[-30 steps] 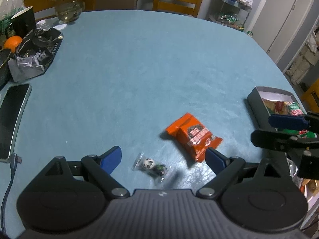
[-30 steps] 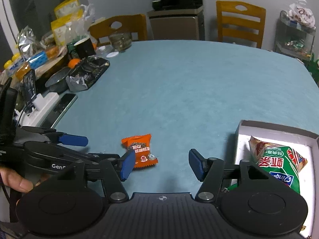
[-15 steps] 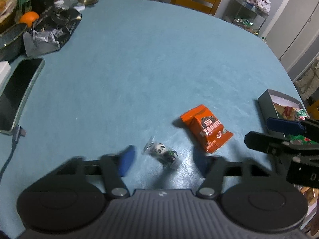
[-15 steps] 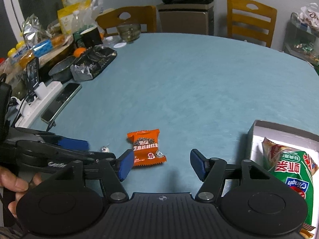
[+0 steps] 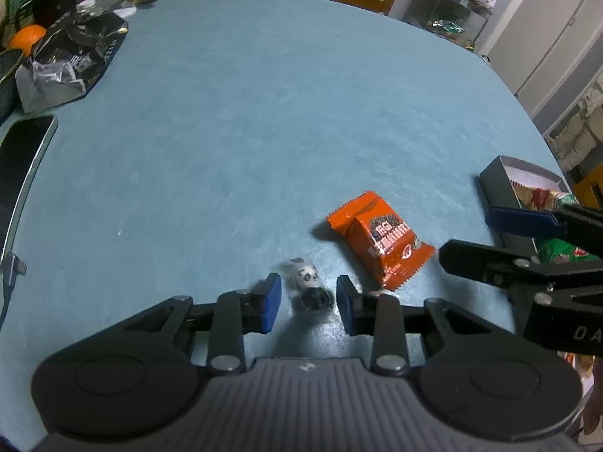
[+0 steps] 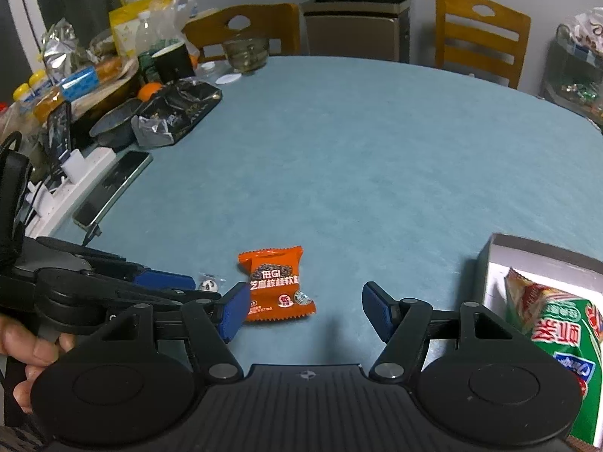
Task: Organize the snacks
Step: 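Grasp the orange biscuit pack with the right tool while the left tool grasps the panda candy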
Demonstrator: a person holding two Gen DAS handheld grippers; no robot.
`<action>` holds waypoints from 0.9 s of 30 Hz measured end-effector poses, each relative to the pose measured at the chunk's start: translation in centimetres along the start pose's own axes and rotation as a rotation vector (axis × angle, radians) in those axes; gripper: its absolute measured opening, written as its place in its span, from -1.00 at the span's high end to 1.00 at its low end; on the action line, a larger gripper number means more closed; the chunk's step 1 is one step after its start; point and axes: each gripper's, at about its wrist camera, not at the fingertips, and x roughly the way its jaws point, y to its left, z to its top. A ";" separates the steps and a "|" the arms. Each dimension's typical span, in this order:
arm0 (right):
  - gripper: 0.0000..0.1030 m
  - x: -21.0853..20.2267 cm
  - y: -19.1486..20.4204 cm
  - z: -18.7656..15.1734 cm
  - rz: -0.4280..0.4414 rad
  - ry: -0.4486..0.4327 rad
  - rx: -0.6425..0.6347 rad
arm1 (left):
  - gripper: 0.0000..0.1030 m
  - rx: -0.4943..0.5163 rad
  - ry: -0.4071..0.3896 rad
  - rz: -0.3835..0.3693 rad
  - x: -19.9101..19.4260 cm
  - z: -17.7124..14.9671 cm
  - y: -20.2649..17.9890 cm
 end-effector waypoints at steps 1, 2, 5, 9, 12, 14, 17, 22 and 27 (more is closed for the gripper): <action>-0.28 0.2 0.1 0.1 0.000 0.002 -0.007 | 0.49 0.011 -0.001 0.002 0.1 0.0 0.0; -0.28 0.4 0.2 0.1 0.000 0.003 -0.012 | 0.49 0.018 -0.003 0.002 0.1 0.0 0.0; -0.28 0.9 0.5 0.3 0.002 0.009 -0.024 | 0.59 0.017 -0.009 -0.005 0.0 -0.1 0.3; -0.28 1.6 1.0 0.5 0.005 0.019 -0.041 | 0.67 -0.014 -0.021 -0.043 -0.1 -0.4 1.3; -0.28 2.2 1.4 0.6 0.009 0.030 -0.058 | 0.71 -0.023 -0.021 -0.061 -0.1 -0.5 1.9; -0.28 2.6 1.8 0.6 0.012 0.037 -0.075 | 0.72 -0.014 -0.018 -0.061 -0.1 -0.4 1.8; -0.28 3.0 2.4 0.7 0.009 0.039 -0.108 | 0.75 0.001 -0.013 -0.056 -0.2 -0.3 1.6; -0.28 3.9 2.6 0.7 -0.019 0.053 -0.131 | 0.75 0.021 -0.008 -0.045 -0.1 -0.2 1.3; -0.21 4.8 2.6 0.6 -0.033 0.064 -0.148 | 0.75 0.035 -0.007 -0.037 -0.1 -0.2 1.2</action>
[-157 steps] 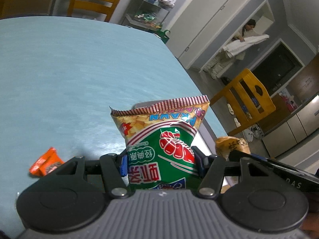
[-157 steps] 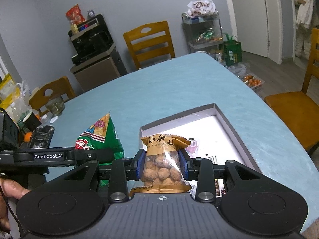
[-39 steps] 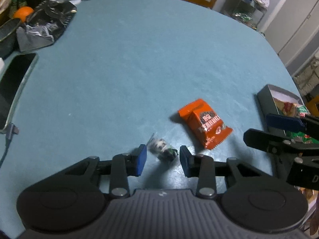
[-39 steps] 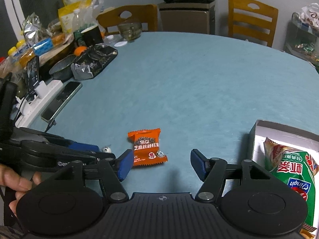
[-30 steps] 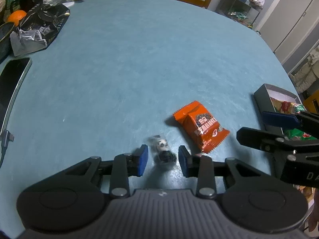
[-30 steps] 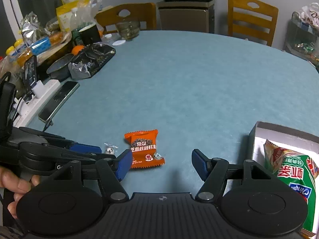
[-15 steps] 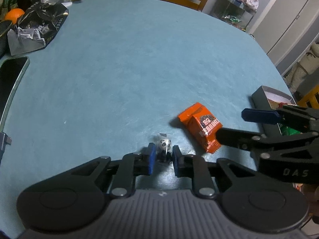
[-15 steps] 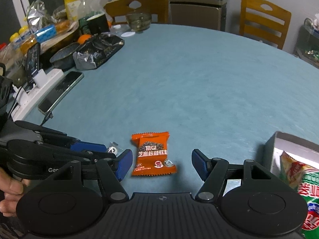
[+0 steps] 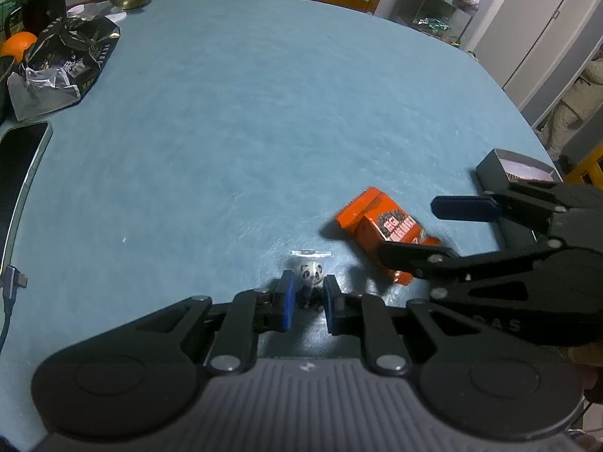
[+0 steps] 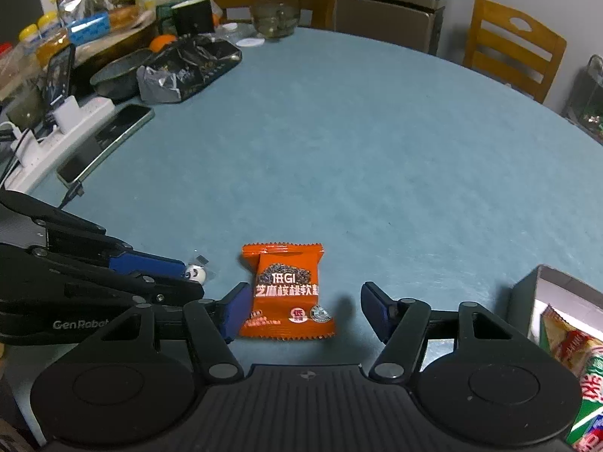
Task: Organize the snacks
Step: 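Grasp the orange biscuit pack with the right tool while the left tool grasps the panda candy, then carry the biscuit pack and panda candy with both tools over the grey box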
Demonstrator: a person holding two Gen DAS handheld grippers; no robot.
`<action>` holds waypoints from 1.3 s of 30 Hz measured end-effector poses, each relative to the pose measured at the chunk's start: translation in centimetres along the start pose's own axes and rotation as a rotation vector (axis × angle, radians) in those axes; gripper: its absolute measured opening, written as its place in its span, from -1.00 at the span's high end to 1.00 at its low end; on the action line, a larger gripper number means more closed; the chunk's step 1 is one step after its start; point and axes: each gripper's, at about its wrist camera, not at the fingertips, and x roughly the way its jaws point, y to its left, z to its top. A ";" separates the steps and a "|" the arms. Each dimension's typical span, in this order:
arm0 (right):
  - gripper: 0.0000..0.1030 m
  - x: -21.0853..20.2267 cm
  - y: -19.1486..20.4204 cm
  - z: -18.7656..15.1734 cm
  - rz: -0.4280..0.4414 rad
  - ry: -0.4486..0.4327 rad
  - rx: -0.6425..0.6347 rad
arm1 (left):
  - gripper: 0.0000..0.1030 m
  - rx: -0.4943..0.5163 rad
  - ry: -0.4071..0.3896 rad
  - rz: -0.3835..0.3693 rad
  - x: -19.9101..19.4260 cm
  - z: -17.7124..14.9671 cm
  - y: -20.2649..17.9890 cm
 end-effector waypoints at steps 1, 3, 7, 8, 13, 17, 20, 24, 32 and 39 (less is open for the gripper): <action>-0.20 0.3 0.1 0.0 -0.003 0.006 -0.011 | 0.75 0.009 0.000 0.003 0.0 -0.1 -0.1; -0.06 0.7 0.3 -0.1 -0.001 0.014 -0.026 | 0.75 0.026 0.000 0.008 -0.1 -0.2 -0.3; 0.05 1.4 0.9 -0.2 0.005 0.031 -0.061 | 0.76 0.034 0.001 0.006 -0.1 -0.3 -0.2; 0.06 1.4 1.1 -0.1 0.005 0.030 -0.067 | 0.76 0.036 0.000 0.006 -0.1 -0.3 -0.2; 0.06 1.5 1.2 0.2 0.007 0.031 -0.080 | 0.76 0.057 0.000 0.010 -0.1 -0.4 -0.5; 0.19 1.4 1.2 0.0 0.019 0.021 -0.095 | 0.76 0.073 -0.001 0.015 -0.2 -0.5 -0.7; 0.26 1.2 1.3 -0.1 0.021 0.018 -0.101 | 0.76 0.089 -0.001 0.016 -0.2 -0.6 -0.8; 0.28 0.8 0.9 -0.4 0.021 0.018 -0.073 | 0.76 0.112 -0.006 0.026 -0.2 -0.7 -1.0; 0.29 -1.9 -0.9 -0.9 0.032 -0.035 0.041 | 0.76 0.133 -0.010 0.040 -0.1 -0.8 -1.5; 0.29 -4.1 -1.3 -1.8 0.038 -0.068 0.096 | 0.78 0.158 -0.001 0.044 -0.1 -0.7 -1.7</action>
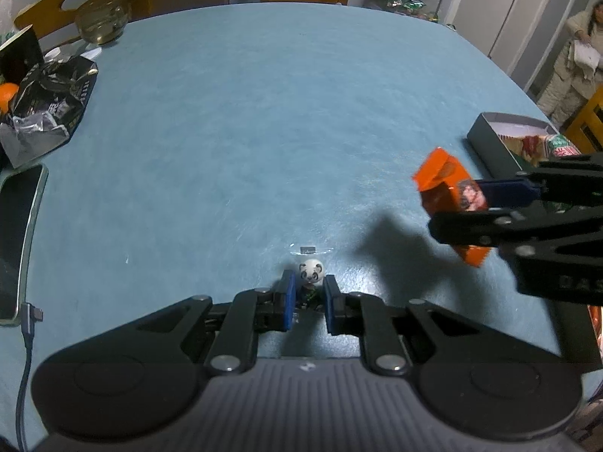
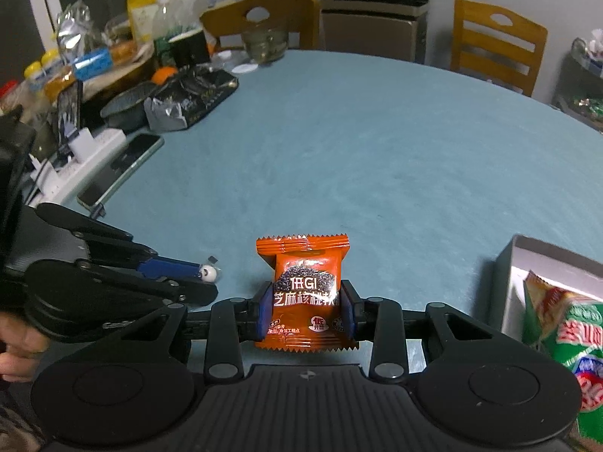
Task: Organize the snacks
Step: 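Carry the biscuit pack and panda candy with both tools over the grey box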
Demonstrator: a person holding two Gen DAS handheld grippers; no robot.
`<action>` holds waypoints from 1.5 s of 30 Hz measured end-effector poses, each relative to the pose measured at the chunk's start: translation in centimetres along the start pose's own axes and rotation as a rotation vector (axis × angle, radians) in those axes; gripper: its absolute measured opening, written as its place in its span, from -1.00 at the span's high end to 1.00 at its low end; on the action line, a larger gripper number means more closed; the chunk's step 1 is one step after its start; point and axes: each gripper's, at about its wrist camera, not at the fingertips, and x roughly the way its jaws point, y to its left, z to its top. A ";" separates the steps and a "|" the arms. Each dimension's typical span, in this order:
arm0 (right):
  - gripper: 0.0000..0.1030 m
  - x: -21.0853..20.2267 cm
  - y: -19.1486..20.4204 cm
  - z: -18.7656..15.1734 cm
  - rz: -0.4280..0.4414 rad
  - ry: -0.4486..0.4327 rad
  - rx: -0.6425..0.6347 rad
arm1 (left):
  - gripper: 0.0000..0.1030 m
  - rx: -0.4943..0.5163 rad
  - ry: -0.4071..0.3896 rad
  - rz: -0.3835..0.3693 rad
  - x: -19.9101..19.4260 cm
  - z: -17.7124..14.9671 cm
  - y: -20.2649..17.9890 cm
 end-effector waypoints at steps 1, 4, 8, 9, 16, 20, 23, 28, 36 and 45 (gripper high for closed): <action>0.29 -0.3 0.0 -0.1 -0.001 -0.006 0.005 | 0.80 -0.009 0.000 -0.003 0.0 0.1 0.1; 0.29 -1.4 -0.1 -0.4 -0.009 -0.025 0.018 | 0.81 -0.007 -0.011 -0.010 -0.5 0.2 -0.2; 0.29 -3.1 -0.8 -1.0 -0.029 -0.055 0.057 | 0.81 0.040 -0.033 -0.036 -1.2 0.7 -1.3; 0.29 -3.5 -1.0 -1.1 -0.036 -0.061 0.066 | 0.81 0.046 -0.035 -0.042 -1.2 0.9 -1.5; 0.29 -5.8 -2.0 -2.0 -0.077 -0.098 0.117 | 0.82 0.055 -0.038 -0.087 -1.5 1.4 -2.9; 0.29 -6.5 -2.4 -2.5 -0.100 -0.108 0.140 | 0.83 0.078 -0.050 -0.115 -2.1 1.9 -3.8; 0.29 -7.2 -2.7 -2.8 -0.114 -0.123 0.156 | 0.83 0.102 -0.066 -0.135 -2.7 2.3 -4.6; 0.29 -8.6 -3.3 -3.1 -0.139 -0.156 0.186 | 0.83 0.143 -0.087 -0.171 -3.6 3.2 -6.3; 0.29 -10.9 -4.9 -4.1 -0.191 -0.202 0.252 | 0.83 0.222 -0.116 -0.226 -4.8 4.5 -8.9; 0.29 -13.2 -6.5 -5.5 -0.254 -0.243 0.334 | 0.83 0.307 -0.126 -0.300 -5.3 5.5 -12.2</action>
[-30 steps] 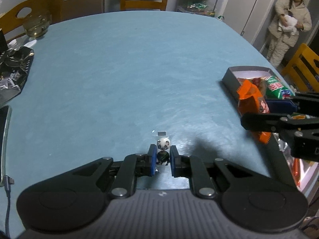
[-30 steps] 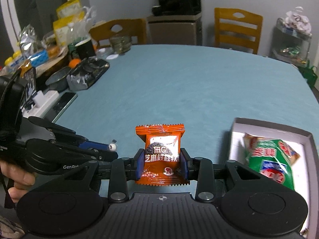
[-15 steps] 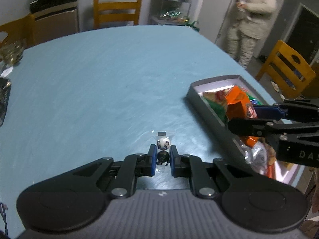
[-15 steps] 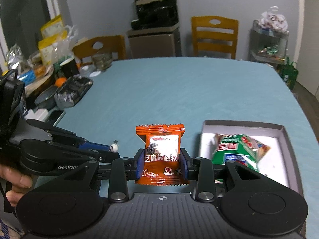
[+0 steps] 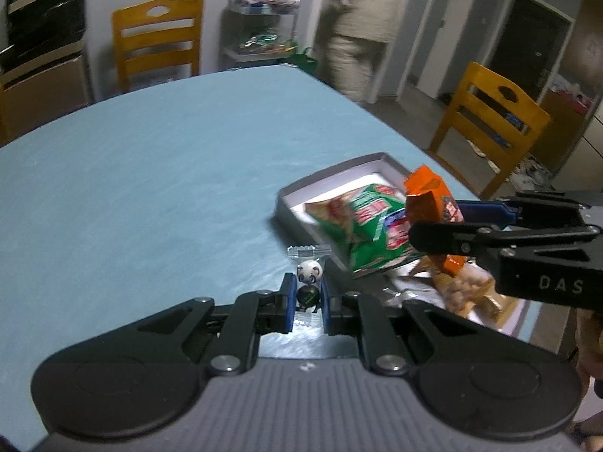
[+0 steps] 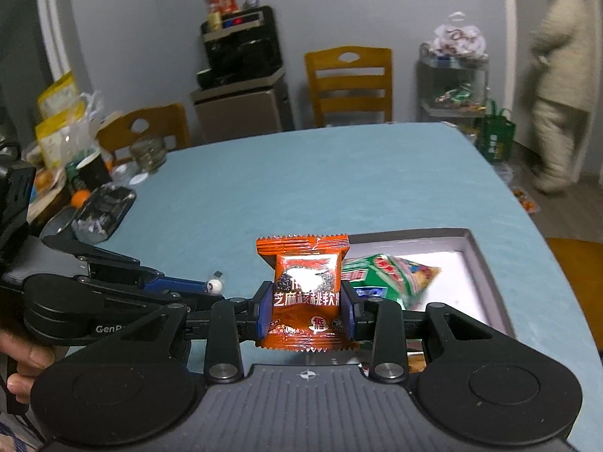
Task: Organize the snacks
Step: 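Carry the biscuit pack and panda candy with both tools over the grey box, then lower both tools into the box and open them to release the biscuit pack and candy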
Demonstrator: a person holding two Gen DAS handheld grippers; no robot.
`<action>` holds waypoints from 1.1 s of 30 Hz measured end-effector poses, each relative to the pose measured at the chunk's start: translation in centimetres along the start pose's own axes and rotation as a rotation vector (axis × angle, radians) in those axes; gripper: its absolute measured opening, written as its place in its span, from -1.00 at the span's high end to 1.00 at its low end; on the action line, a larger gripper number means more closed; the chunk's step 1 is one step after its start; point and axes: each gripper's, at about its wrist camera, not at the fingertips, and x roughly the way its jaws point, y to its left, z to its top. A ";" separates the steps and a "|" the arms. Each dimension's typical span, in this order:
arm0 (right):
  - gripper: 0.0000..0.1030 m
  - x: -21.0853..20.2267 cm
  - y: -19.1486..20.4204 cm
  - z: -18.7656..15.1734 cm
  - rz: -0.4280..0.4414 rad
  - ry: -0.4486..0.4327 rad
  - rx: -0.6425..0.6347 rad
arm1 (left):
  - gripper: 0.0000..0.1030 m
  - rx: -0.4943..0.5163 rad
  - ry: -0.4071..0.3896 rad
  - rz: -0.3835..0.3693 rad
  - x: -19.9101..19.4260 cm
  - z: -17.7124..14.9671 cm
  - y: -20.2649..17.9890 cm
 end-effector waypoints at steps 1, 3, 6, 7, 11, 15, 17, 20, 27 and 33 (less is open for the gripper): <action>0.29 -0.2 -0.3 -0.1 -0.010 -0.004 0.009 | 0.83 0.013 -0.001 -0.010 0.0 0.2 -0.4; 0.29 -0.6 -0.9 -0.3 -0.027 -0.009 0.028 | 0.83 0.034 -0.002 -0.026 0.3 0.5 -1.3; 0.29 -1.1 -1.5 -0.6 -0.049 -0.014 0.049 | 0.83 0.061 0.000 -0.049 0.5 0.7 -2.1; 0.29 -1.3 -1.7 -0.7 -0.057 -0.016 0.054 | 0.82 0.067 0.003 -0.056 0.8 0.9 -2.2; 0.29 -1.7 -2.2 -1.1 -0.082 -0.020 0.074 | 0.83 0.095 0.012 -0.091 1.0 1.0 -3.1; 0.29 -2.1 -2.7 -1.6 -0.109 -0.018 0.097 | 0.83 0.122 0.022 -0.127 1.8 1.1 -4.4; 0.29 -2.3 -3.0 -1.9 -0.123 -0.015 0.107 | 0.83 0.135 0.031 -0.151 2.2 1.0 -4.9; 0.28 -2.7 -3.4 -2.4 -0.143 -0.009 0.123 | 0.83 0.150 0.041 -0.176 2.9 1.0 -5.8; 0.29 -3.4 -4.5 -3.4 -0.189 -0.001 0.160 | 0.83 0.187 0.066 -0.215 4.5 1.1 -7.6; 0.28 -3.4 -5.5 -4.0 -0.210 0.007 0.182 | 0.83 0.215 0.083 -0.232 5.5 1.3 -8.2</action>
